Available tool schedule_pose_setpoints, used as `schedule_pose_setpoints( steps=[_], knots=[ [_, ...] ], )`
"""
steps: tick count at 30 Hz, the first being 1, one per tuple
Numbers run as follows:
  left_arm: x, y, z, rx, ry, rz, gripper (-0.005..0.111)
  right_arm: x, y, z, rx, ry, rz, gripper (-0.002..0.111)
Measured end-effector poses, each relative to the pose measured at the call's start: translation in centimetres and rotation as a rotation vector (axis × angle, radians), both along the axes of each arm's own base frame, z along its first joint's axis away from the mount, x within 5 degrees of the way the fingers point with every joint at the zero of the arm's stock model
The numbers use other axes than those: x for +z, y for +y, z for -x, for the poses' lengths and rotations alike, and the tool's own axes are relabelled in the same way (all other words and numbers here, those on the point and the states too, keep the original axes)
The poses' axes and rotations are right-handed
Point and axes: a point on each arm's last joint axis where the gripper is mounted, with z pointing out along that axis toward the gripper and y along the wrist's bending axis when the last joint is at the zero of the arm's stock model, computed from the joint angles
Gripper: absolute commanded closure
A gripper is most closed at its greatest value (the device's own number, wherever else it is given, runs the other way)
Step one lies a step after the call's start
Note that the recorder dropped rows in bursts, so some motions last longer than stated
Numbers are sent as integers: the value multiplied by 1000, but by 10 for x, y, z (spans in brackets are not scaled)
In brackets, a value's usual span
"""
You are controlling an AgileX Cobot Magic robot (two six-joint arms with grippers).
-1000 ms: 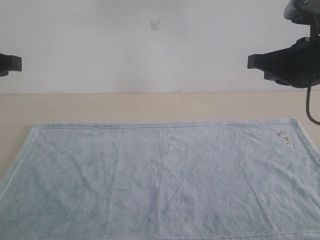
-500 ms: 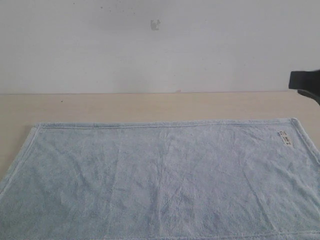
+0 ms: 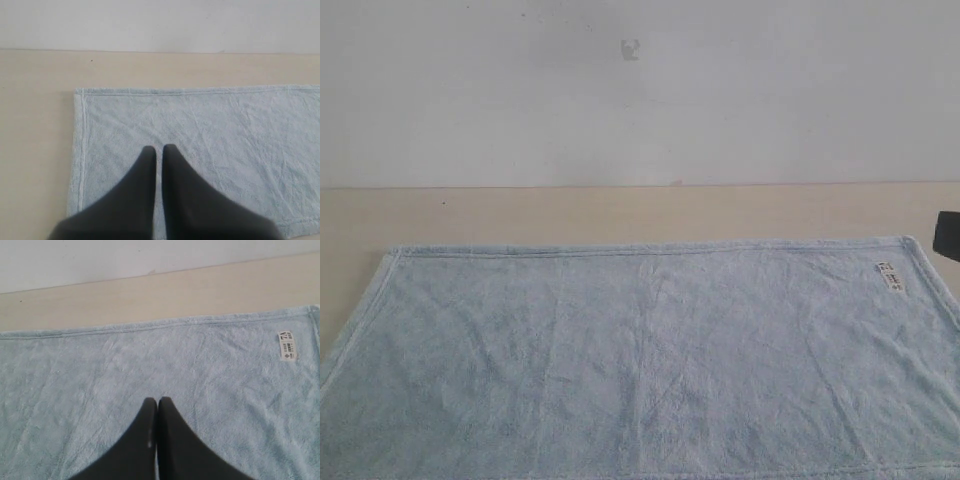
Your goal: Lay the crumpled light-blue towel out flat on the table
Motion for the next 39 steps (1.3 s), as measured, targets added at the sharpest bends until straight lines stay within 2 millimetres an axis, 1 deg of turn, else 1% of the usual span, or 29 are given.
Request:
schedule_pose_setpoints(
  steps=[4,30,34,36,39],
  knots=[
    [-1,0,4,-4,8,0,103,0,0,2,0,13,-15,108],
    [-1,0,4,-5,10,2,103,0,1,2,-2,14,-20,108],
    [-1,0,4,-5,10,2,103,8,-1,10,-1,-32,-27,108],
    [-1,0,4,-5,10,2,103,14,-2,18,0,-76,-33,108],
    [-1,0,4,-5,10,2,103,27,-4,35,1,-167,-46,108]
  ],
)
